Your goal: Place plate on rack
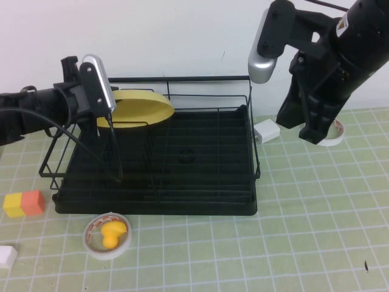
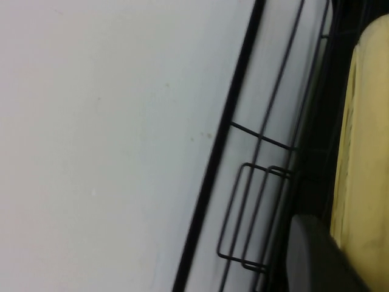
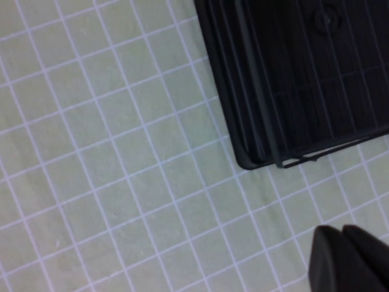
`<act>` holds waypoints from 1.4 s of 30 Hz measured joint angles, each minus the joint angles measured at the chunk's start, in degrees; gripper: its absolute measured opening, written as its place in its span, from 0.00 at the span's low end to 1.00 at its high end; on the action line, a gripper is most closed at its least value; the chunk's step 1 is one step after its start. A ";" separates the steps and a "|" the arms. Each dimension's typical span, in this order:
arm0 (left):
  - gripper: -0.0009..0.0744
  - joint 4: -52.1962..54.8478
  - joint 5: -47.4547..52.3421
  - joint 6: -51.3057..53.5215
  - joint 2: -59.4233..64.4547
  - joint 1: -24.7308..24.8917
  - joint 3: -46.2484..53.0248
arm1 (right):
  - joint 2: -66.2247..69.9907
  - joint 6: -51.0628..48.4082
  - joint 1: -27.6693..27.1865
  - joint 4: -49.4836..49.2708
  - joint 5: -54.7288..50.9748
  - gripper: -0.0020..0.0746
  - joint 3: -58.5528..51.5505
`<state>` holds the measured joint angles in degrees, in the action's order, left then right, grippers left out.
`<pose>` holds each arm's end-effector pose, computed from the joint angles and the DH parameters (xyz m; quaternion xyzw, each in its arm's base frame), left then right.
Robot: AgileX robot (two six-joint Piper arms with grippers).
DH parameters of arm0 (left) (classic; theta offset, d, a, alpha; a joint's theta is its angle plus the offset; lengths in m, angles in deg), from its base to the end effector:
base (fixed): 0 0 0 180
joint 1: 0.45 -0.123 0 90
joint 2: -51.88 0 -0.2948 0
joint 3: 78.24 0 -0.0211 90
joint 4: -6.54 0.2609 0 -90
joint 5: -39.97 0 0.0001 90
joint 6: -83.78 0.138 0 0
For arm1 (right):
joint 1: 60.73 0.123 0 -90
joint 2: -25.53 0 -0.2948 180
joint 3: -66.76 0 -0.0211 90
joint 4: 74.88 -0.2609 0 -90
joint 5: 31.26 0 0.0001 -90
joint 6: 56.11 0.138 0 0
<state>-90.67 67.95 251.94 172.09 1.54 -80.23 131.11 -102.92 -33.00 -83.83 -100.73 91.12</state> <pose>0.4969 -0.0816 0.2226 0.5847 0.5839 0.1271 0.5486 0.3456 0.2044 0.3488 -0.5777 0.7724 0.0347 0.2616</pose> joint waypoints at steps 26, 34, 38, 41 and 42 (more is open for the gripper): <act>0.03 -1.65 -33.22 -44.55 -24.83 6.34 2.67 | -13.28 21.96 -2.14 20.70 2.07 0.03 -6.57; 0.01 -2.37 -36.48 -63.88 -45.43 9.07 16.40 | -28.87 23.14 -2.26 16.78 17.11 0.03 -28.84; 0.01 -2.40 -31.89 -74.31 -54.19 9.07 26.00 | -36.66 23.14 -2.26 14.15 27.69 0.03 -43.05; 0.01 -2.40 -25.94 -75.58 -60.19 9.07 34.18 | -41.92 23.14 -2.26 13.55 35.31 0.03 -53.71; 0.01 -2.40 -24.29 -75.58 -61.97 9.07 36.77 | -43.70 23.14 -2.26 13.46 37.06 0.03 -57.24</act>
<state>-93.07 43.66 176.36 110.12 10.62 -43.45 87.42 -79.78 -35.26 -70.37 -63.67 33.89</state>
